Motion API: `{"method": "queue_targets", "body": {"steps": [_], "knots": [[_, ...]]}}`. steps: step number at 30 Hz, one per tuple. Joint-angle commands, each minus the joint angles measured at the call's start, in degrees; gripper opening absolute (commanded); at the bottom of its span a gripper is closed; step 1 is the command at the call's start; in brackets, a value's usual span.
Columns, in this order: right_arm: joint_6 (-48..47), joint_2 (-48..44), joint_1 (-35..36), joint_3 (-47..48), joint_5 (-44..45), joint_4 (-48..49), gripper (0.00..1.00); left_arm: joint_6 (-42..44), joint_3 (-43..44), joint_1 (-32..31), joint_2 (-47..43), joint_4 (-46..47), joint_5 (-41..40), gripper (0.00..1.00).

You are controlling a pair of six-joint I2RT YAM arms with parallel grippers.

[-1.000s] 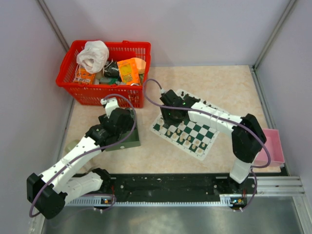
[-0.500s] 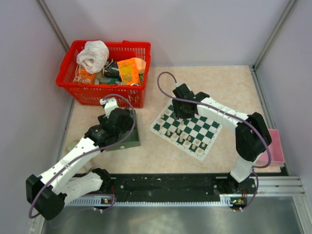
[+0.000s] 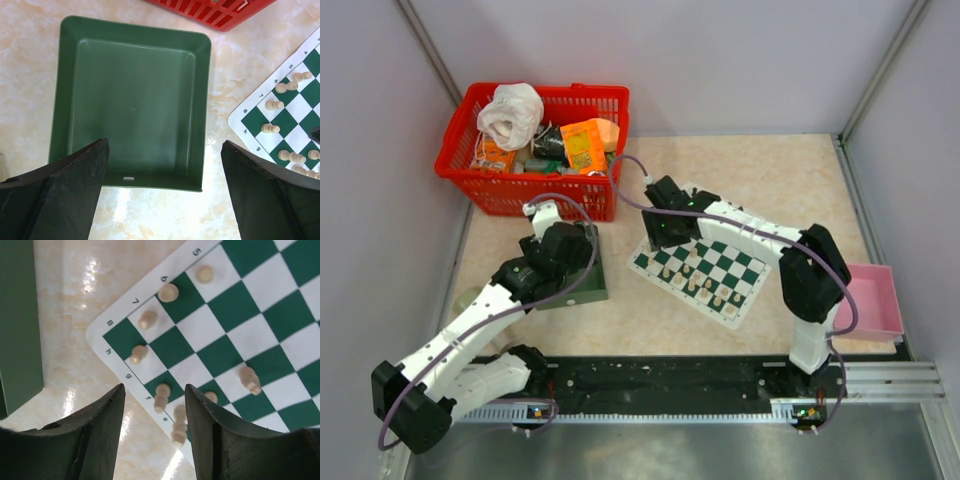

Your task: Set up the chess pieces on the board

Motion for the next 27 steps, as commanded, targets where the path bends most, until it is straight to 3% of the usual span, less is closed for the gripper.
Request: {"method": "queue_targets", "body": {"steps": [1,19,27], "knots": [[-0.89,3.99,2.22,4.63,-1.32,0.91,0.5,-0.95,-0.77,0.42,-2.55,0.28,-2.04,0.99],[-1.15,12.17,3.36,9.37,-2.46,1.0,0.36,-0.69,-1.82,1.04,-3.34,-0.08,-2.48,0.99],[-1.24,12.87,3.54,9.11,-3.6,1.09,0.34,-0.42,-1.91,1.3,-3.35,0.1,-2.31,0.99]]}}
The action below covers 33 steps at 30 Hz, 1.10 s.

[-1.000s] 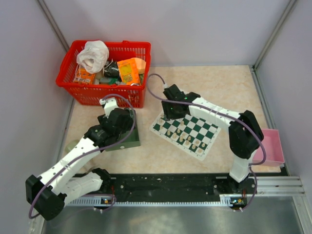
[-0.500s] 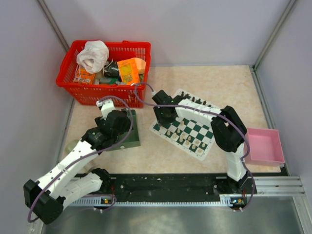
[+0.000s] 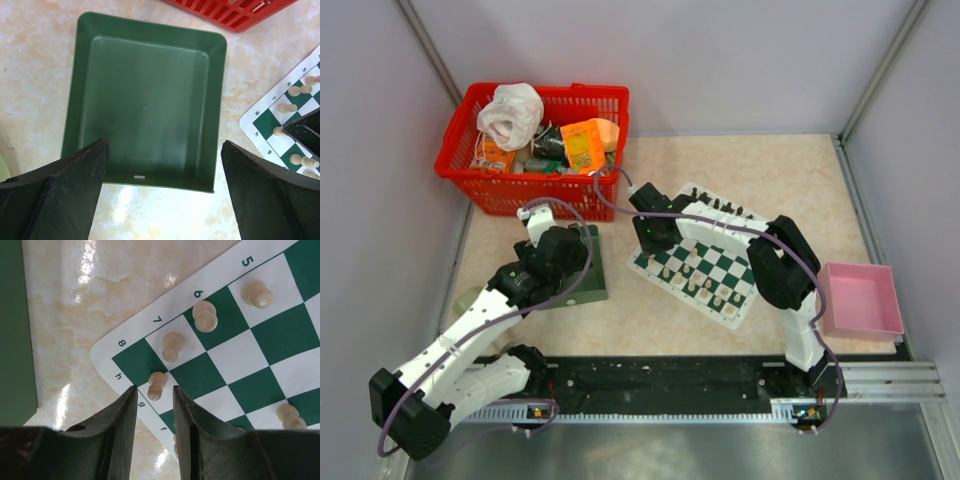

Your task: Set up the chess pieces on the board

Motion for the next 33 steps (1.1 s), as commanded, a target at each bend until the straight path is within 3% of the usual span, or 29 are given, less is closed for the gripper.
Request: {"method": "queue_targets", "body": {"steps": [1,33], "knots": [[-0.78,0.94,1.07,2.1,-1.53,0.48,0.34,-0.23,-0.08,0.38,-0.77,1.04,-0.93,0.99],[-1.05,1.99,1.51,0.52,-1.27,-0.23,0.27,-0.23,0.27,0.82,-0.33,1.21,-0.23,0.99]]}}
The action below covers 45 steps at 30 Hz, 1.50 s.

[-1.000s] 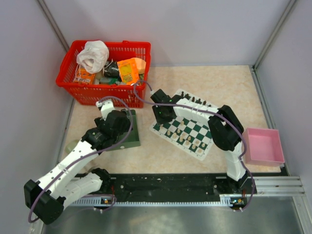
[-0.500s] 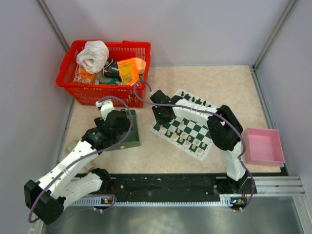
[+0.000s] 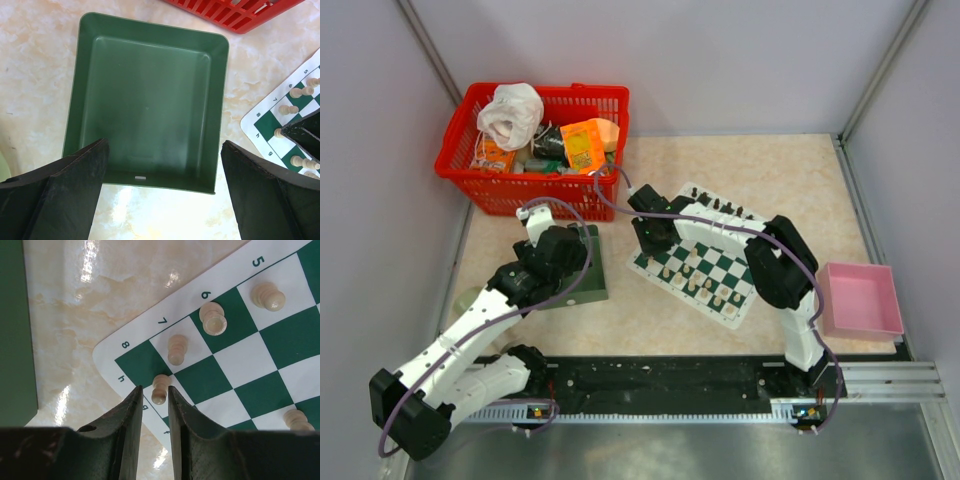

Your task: Set up the chess pieces on the board

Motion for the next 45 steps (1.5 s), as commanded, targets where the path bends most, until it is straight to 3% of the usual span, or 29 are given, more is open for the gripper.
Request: {"method": "queue_targets", "body": {"steps": [1,7,29,45], "knots": [[-0.94,1.27,1.07,0.36,-0.68,-0.82,0.27,-0.34,0.19,0.3,-0.35,1.3,-0.29,0.99],[-0.94,1.1,1.16,-0.34,-0.76,-0.73,0.22,-0.25,0.27,0.3,-0.26,1.57,-0.12,0.99],[-0.76,-0.57,1.33,-1.22,-0.76,-0.56,0.29,-0.42,-0.08,0.3,-0.61,1.39,-0.21,0.99],[-0.58,-0.22,1.77,-2.01,-1.12,-0.64,0.27,-0.78,-0.69,0.3,-1.23,1.13,-0.03,0.99]]}}
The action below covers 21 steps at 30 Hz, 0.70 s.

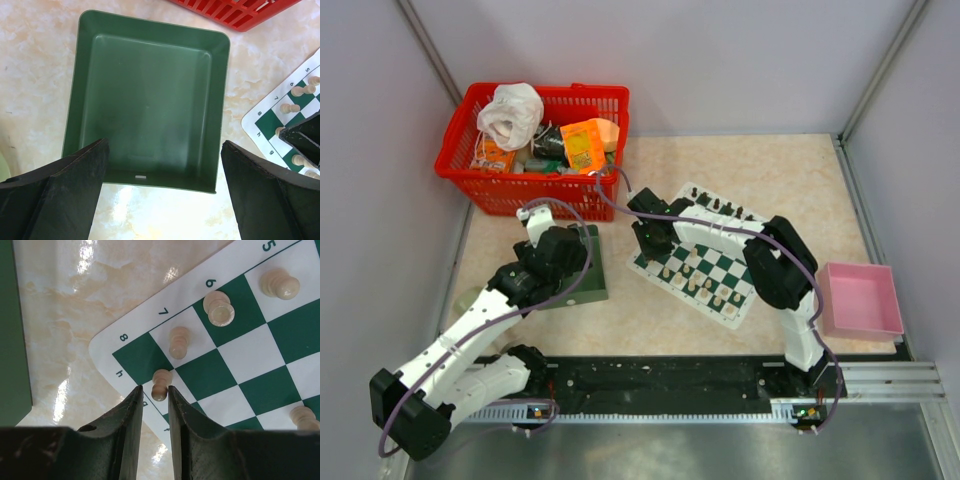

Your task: Set up the chess pieces on the board

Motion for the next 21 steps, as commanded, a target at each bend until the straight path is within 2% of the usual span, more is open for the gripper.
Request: {"method": "queue_targets", "body": {"steps": [1,13,21], "knots": [[-0.69,-0.31,1.45,-0.75,-0.92,-0.71,0.26,-0.67,-0.43,0.3,-1.2,1.13,-0.25,0.99],[-0.69,-2.06,1.53,-1.01,0.22,-0.88,0.15,-0.4,-0.08,0.3,-0.59,1.3,-0.07,0.99],[0.09,-6.19,1.53,-1.8,2.68,-0.8,0.15,-0.58,-0.08,0.3,-0.41,1.48,0.02,0.99]]}}
